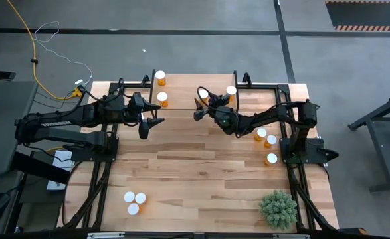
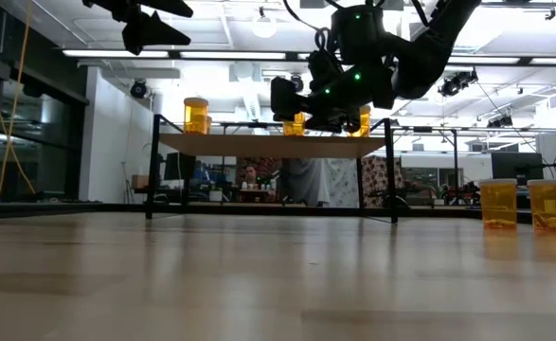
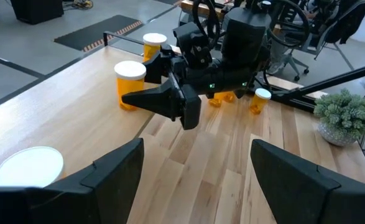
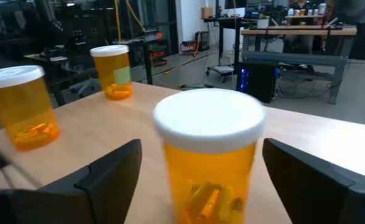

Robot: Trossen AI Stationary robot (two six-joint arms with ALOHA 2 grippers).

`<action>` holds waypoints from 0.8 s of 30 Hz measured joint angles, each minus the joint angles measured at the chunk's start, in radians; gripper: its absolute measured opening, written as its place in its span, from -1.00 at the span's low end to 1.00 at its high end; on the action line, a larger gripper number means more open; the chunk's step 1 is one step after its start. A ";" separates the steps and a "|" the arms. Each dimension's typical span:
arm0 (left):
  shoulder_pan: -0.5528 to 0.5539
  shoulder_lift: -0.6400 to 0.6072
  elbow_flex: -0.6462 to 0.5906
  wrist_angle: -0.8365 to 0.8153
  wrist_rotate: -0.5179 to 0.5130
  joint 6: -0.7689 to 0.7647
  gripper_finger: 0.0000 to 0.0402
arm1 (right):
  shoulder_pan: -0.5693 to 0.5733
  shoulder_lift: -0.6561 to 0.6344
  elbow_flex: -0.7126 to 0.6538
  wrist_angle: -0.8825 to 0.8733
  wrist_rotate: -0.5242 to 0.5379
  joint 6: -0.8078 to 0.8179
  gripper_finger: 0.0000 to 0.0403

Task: Pick and place medicine bottles onto shelf by color
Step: Put the orange pill bottle on the shelf

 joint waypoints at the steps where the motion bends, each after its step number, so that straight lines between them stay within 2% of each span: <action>1: 0.000 0.000 0.000 0.000 0.000 0.000 0.43 | 0.005 -0.004 0.000 -0.005 -0.001 -0.010 0.63; 9: 0.000 0.000 0.000 0.000 0.000 -0.023 0.43 | 0.074 -0.095 0.000 -0.196 0.020 -0.084 0.66; 18: 0.000 0.000 0.000 0.000 0.000 -0.024 0.43 | 0.165 -0.231 0.000 -0.639 0.013 0.053 0.66; 20: 0.000 0.000 0.000 0.000 0.000 -0.024 0.43 | 0.190 -0.263 0.000 -0.758 -0.022 0.094 0.66; 24: 0.000 0.000 0.000 0.000 0.002 -0.024 0.43 | 0.245 -0.321 0.000 -0.995 -0.179 0.135 0.66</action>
